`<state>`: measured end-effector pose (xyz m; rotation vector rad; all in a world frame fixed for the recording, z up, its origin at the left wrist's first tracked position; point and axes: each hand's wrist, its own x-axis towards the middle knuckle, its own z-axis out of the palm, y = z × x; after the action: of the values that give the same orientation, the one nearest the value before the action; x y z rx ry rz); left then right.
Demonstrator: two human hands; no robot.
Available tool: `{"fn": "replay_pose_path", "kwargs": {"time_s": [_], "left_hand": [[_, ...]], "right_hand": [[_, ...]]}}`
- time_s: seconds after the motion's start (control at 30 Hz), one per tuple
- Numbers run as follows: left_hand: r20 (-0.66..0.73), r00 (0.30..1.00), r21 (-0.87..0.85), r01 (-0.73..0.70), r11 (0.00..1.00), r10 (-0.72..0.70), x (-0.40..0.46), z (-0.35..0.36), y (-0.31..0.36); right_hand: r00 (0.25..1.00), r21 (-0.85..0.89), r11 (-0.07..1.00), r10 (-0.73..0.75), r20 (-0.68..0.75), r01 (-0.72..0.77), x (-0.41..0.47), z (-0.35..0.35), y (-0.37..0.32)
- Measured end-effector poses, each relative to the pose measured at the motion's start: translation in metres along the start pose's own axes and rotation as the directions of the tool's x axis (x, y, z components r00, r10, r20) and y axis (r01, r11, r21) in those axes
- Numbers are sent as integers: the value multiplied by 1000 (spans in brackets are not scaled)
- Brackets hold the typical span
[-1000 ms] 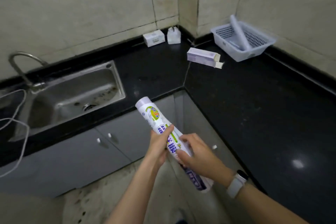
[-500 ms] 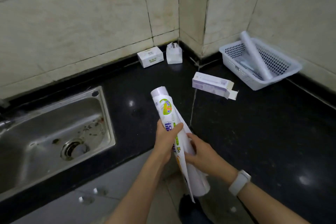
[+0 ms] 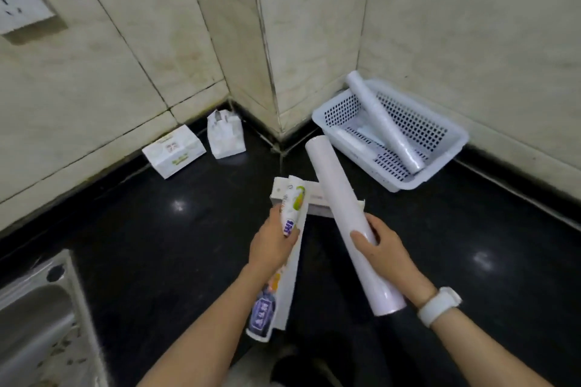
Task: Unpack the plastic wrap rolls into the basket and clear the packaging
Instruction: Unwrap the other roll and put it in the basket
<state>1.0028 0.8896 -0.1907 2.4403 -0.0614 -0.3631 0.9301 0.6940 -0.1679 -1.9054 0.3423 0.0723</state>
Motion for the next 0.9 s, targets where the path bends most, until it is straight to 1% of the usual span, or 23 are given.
{"fn": "replay_pose_path", "kwargs": {"time_s": [0.03, 0.07, 0.1, 0.13, 0.17, 0.27, 0.37, 0.43, 0.5, 0.57, 0.67, 0.73, 0.8, 0.83, 0.9], "left_hand": [[36, 998, 160, -64, 985, 59, 7, 5, 1], [45, 992, 297, -128, 946, 120, 14, 10, 3], [36, 983, 400, -180, 899, 181, 22, 14, 8], [26, 970, 463, -227, 857, 242, 29, 17, 15], [18, 952, 487, -277, 828, 307, 37, 20, 24], [-34, 867, 461, -429, 777, 498, 58, 26, 52], [-38, 805, 457, -513, 726, 593, 91, 26, 79], [-10, 793, 442, -543, 714, 609, 119, 25, 95], [46, 795, 433, -561, 705, 605, 148, 26, 107], [88, 802, 437, -565, 700, 591, 177, 28, 115], [125, 851, 450, -507, 735, 510, 215, 36, 119], [129, 895, 443, -437, 782, 427, 231, 45, 115], [110, 922, 420, -382, 823, 372, 238, 54, 108], [79, 924, 405, -374, 834, 375, 238, 58, 104], [28, 915, 388, -381, 839, 402, 237, 63, 100]], "right_hand": [[999, -16, 1000, -2, -37, 1, 5, -7, 3], [997, -30, 1000, -11, -70, 8, 9, -12, 4], [994, -44, 999, -29, -106, 24, 13, -18, 6], [988, -50, 998, -52, -144, 45, 16, -23, 7], [980, -50, 997, -71, -184, 63, 21, -28, 8], [949, -58, 993, -115, -293, 102, 40, -45, 3], [910, -122, 984, -167, -378, 130, 70, -69, -11], [891, -204, 968, -217, -398, 145, 96, -89, -24], [887, -284, 947, -258, -383, 153, 126, -107, -36], [906, -363, 923, -258, -337, 127, 157, -118, -43], [946, -443, 893, -210, -246, 83, 200, -115, -43], [967, -479, 874, -184, -178, 78, 222, -103, -36], [978, -506, 860, -161, -130, 74, 237, -87, -24], [982, -512, 857, -146, -118, 66, 241, -79, -16], [983, -520, 854, -106, -147, 14, 245, -68, -1]]}}
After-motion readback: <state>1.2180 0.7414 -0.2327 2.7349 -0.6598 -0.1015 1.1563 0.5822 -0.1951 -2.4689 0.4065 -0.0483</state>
